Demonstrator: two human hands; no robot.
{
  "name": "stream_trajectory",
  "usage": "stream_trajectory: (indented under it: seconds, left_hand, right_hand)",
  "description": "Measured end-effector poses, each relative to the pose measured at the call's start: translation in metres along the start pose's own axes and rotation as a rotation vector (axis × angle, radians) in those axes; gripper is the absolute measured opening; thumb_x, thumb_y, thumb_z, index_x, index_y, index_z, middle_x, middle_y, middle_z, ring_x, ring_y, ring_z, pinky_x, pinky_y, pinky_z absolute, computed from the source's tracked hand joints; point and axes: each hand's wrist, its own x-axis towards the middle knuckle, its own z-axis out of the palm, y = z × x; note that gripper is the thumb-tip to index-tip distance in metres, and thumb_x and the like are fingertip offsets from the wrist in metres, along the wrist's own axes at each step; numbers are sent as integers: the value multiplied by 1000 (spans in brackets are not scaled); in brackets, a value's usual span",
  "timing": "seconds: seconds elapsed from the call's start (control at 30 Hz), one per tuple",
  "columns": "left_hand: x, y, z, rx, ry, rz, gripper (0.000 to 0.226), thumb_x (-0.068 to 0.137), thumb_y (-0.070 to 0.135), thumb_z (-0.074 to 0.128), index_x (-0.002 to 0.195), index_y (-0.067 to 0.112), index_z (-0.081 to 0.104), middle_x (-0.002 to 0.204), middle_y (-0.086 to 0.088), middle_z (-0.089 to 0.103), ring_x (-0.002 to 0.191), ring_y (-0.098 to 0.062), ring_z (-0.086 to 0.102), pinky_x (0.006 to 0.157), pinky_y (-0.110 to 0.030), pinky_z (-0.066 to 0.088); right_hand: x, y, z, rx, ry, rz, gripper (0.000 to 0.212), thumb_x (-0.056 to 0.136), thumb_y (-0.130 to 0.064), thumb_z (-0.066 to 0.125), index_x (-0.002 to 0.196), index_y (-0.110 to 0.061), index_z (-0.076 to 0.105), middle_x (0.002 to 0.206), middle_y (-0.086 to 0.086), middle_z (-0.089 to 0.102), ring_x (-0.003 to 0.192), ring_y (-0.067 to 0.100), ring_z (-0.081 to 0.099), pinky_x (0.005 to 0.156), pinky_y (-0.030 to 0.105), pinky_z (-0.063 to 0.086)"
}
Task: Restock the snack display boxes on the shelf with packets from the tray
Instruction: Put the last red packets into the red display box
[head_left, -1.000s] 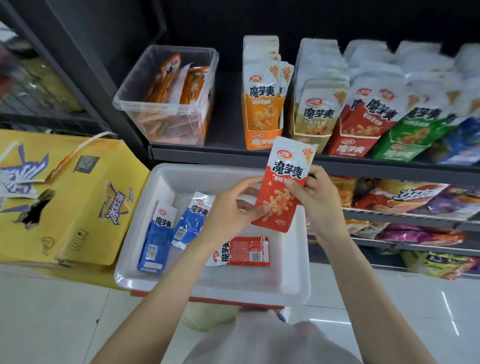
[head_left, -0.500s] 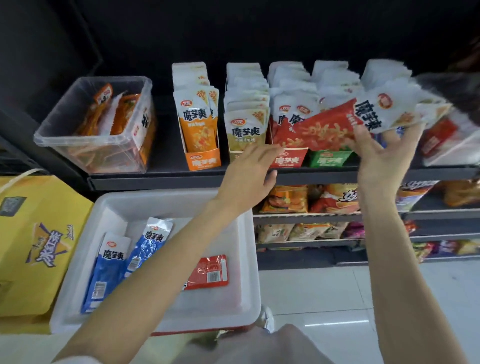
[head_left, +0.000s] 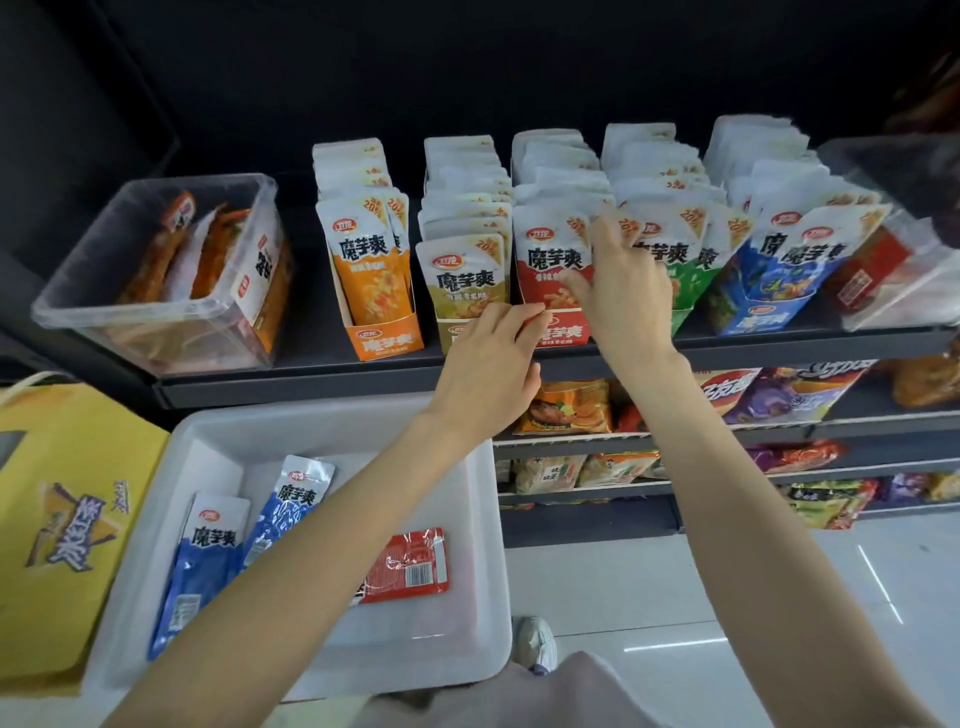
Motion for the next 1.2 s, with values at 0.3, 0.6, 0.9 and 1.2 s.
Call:
stream_trajectory:
  seconds: [0.3, 0.6, 0.9, 1.2]
  left_hand:
    - [-21, -6, -6, -200, 118, 5, 40, 87, 22, 60, 126, 11, 58, 133, -7, 54, 123, -24, 46, 97, -29, 41]
    - [-171, -91, -3, -352, 49, -324, 31, 85, 33, 51, 110, 18, 60, 100, 5, 63, 97, -12, 52, 83, -19, 40]
    - [-236, -111, 28, -143, -700, -362, 64, 78, 45, 67, 133, 19, 46, 128, 0, 47, 119, -20, 43, 100, -32, 37]
    - [-229, -124, 35, -70, -533, -280, 43, 80, 27, 64, 121, 16, 54, 117, -5, 54, 112, -26, 50, 85, -35, 42]
  right_hand:
    - [-43, 3, 14, 350, 286, 136, 43, 88, -40, 64, 111, -4, 56, 98, 6, 64, 82, 15, 63, 64, 23, 49]
    - [-127, -66, 39, 624, -247, -97, 15, 89, -11, 64, 104, -11, 63, 101, -2, 63, 86, 3, 58, 76, 15, 52]
    - [-167, -148, 127, -213, -965, -686, 58, 81, -29, 71, 129, -12, 43, 125, 8, 50, 117, 29, 49, 90, 40, 43]
    - [-180, -146, 141, -294, -949, -666, 44, 89, -22, 58, 129, -10, 45, 121, 10, 55, 107, 30, 59, 79, 37, 45]
